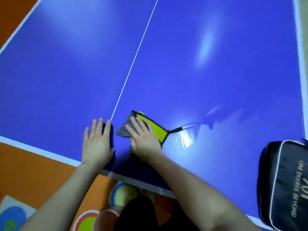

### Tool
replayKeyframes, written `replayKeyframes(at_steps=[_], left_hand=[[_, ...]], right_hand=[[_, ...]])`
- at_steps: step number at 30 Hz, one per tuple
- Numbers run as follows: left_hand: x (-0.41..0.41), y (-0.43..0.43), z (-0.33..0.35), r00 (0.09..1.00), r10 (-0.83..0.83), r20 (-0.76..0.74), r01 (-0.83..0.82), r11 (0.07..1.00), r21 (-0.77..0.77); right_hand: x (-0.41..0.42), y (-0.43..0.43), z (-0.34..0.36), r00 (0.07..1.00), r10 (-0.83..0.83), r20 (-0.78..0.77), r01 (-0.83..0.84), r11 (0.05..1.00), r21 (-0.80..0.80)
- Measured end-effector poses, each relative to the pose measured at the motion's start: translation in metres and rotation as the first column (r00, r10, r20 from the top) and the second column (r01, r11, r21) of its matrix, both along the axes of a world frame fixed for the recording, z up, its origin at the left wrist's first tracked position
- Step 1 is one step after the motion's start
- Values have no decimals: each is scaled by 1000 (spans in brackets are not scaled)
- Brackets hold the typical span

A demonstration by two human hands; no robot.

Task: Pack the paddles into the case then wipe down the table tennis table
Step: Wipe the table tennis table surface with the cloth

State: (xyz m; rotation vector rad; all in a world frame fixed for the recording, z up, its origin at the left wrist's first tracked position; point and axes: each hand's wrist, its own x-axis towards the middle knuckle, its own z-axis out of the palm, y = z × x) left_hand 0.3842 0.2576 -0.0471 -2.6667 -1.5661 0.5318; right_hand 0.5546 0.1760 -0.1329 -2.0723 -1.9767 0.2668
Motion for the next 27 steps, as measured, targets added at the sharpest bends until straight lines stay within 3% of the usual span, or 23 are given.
replayKeyframes(at_steps=[3,4,6,8,10,14,17,22,27], left_hand=[[19,-6,4,999,-27,29,26,999,21],[28,-10,7,998,-34,50,33,999,21],[46,-19,13,994,-42,100,41,999,16],[65,-30,16,990,-63,123,64,998,0],[86,-42,20,988,-61,141,68,997,-42],[141,-73,26,978,-64,201,92,987,-134],[193,-98,24,964,-75,255,136,964,-228],[274,-131,10,941,-83,327,205,910,-359],[351,-124,-6,896,-145,421,278,920,-276]], right_hand=[[61,-33,-2,996,84,37,-85,996,22],[102,-49,-2,998,9,56,-10,1000,15],[190,-86,0,948,-310,74,310,951,13],[259,-127,5,804,-590,77,594,801,-70],[290,-148,12,718,-688,106,691,688,-223],[310,-145,56,794,-601,93,566,673,-476],[324,-160,95,877,-450,168,470,731,-495],[327,-186,127,928,-248,279,371,706,-603],[330,-192,134,938,-119,324,305,727,-615]])
